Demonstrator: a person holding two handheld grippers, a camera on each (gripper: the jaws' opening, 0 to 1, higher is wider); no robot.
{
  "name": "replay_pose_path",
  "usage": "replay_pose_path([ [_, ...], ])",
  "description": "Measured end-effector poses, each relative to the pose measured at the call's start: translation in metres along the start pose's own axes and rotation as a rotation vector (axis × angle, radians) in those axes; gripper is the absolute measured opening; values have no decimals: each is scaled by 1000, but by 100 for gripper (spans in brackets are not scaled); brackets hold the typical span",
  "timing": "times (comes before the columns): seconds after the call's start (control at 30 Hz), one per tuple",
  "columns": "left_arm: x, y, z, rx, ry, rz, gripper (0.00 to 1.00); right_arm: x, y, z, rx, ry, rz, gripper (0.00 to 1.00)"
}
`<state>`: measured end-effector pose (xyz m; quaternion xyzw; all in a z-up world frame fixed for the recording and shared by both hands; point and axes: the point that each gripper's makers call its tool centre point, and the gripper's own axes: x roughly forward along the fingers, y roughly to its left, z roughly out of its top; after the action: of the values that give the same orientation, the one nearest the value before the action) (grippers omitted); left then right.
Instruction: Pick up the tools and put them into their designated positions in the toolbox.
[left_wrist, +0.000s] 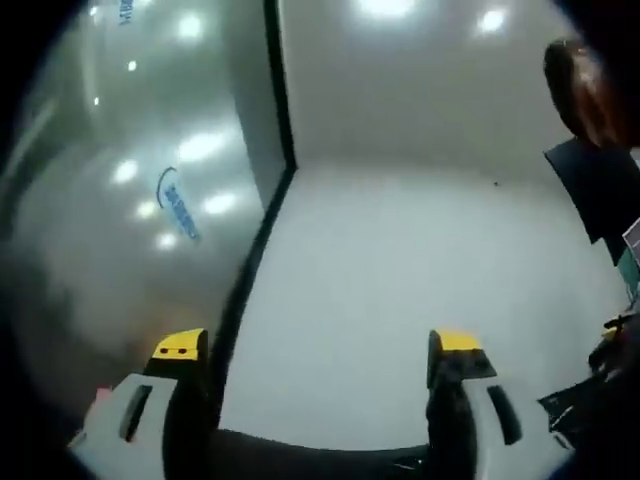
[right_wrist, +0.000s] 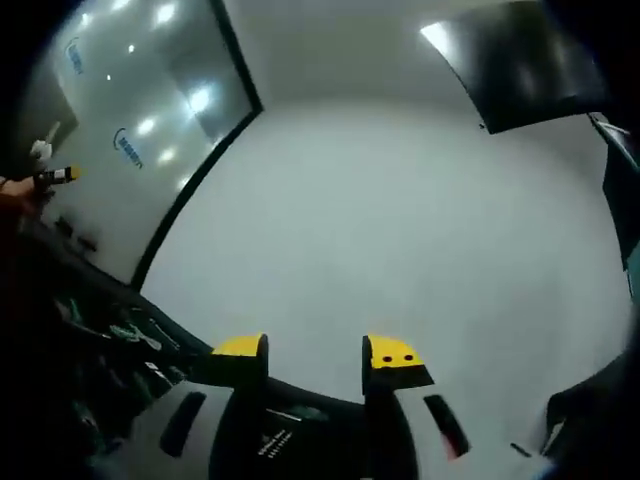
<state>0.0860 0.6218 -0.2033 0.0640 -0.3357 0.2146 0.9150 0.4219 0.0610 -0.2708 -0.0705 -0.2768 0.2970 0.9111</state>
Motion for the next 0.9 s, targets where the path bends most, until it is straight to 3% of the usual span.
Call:
replay_pose_path([
  [0.03, -1, -3, -2, -25, -2, -38, 86, 0, 1, -1, 4, 6, 5, 35],
  [0.1, 0, 6, -11, -37, 20, -34, 94, 0, 2, -4, 7, 16, 10, 35],
  [0.17, -4, 15, -35, -18, 125, -18, 93, 0, 4, -8, 5, 35, 20, 35],
  [0.23, -3, 23, -44, -13, 143, -23, 92, 1, 7, -10, -3, 47, 23, 34],
  [0.37, 2, 32, -77, 19, 265, -49, 95, 2, 8, -11, -15, 55, 24, 33],
  [0.47, 3, 20, -116, 57, 427, -99, 93, 1, 10, -13, -30, 64, 26, 33],
  [0.53, 8, 7, -127, 62, 443, -135, 92, 1, 11, -13, -37, 66, 30, 33],
  [0.6, 12, 3, -135, 59, 459, -143, 88, 2, 11, -15, -47, 76, 30, 33],
  [0.7, 9, -21, -168, 48, 590, -254, 86, 4, 8, -22, -42, 101, 25, 33],
  [0.77, 4, -32, -190, 81, 688, -293, 75, 4, 7, -24, -25, 110, 23, 33],
  [0.83, 1, -34, -204, 100, 744, -294, 62, 4, 6, -27, -16, 119, 25, 33],
  [0.9, 4, -30, -214, 81, 759, -278, 56, 4, 7, -29, -8, 127, 26, 33],
])
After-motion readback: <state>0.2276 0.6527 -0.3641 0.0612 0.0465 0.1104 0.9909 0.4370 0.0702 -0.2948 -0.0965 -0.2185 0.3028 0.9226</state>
